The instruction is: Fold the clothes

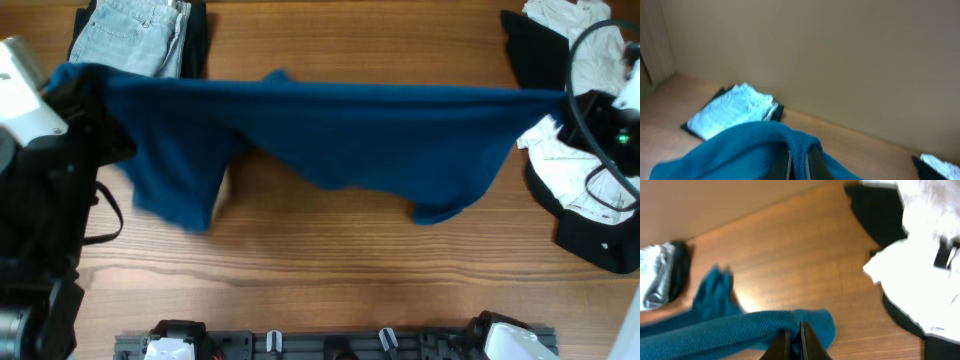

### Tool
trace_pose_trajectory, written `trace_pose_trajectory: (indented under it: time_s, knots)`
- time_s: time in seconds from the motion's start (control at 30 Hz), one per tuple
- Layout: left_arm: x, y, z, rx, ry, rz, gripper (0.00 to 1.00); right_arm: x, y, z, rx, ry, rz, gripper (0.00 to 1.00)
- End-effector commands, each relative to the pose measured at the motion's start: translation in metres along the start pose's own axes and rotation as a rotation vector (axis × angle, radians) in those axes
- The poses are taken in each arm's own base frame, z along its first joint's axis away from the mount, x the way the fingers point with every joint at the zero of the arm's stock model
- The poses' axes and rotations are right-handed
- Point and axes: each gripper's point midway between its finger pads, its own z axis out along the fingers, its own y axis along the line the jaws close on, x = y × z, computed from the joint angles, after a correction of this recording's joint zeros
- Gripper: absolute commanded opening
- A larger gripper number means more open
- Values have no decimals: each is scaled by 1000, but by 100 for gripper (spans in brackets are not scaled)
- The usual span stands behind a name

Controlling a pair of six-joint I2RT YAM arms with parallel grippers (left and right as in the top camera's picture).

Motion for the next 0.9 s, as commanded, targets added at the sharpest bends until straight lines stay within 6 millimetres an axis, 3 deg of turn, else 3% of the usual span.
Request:
trace_pose_trajectory:
  time_s: [0.0, 0.13, 0.2, 0.3, 0.43, 0.63, 0.77, 0.87]
  knots:
    - [-36, -8, -24, 49, -136, 36, 4, -32, 11, -59, 35, -168, -84, 4]
    - [-62, -20, -47, 112, -210, 29, 4, -45, 26, -114, 59, -291, -119, 4]
    - [-70, -22, -53, 121, -240, 27, 4, -50, 31, -132, 68, -345, -132, 4]
    - [-69, -26, -41, 128, -223, 34, 4, -56, 27, -131, 87, -354, -133, 4]
    - [-45, -35, 21, 122, -93, 77, 4, -69, 11, -84, 102, -248, -118, 4]
    - [-3, -41, 134, 76, 57, 119, 4, -99, -14, 17, 68, -107, -87, 4]
    - [-11, -52, 199, 84, -40, 108, 4, -142, -26, 76, 32, -175, -69, 4]
    - [-38, -61, 219, 98, -189, 88, 4, -175, -22, 98, -28, -275, -88, 4]
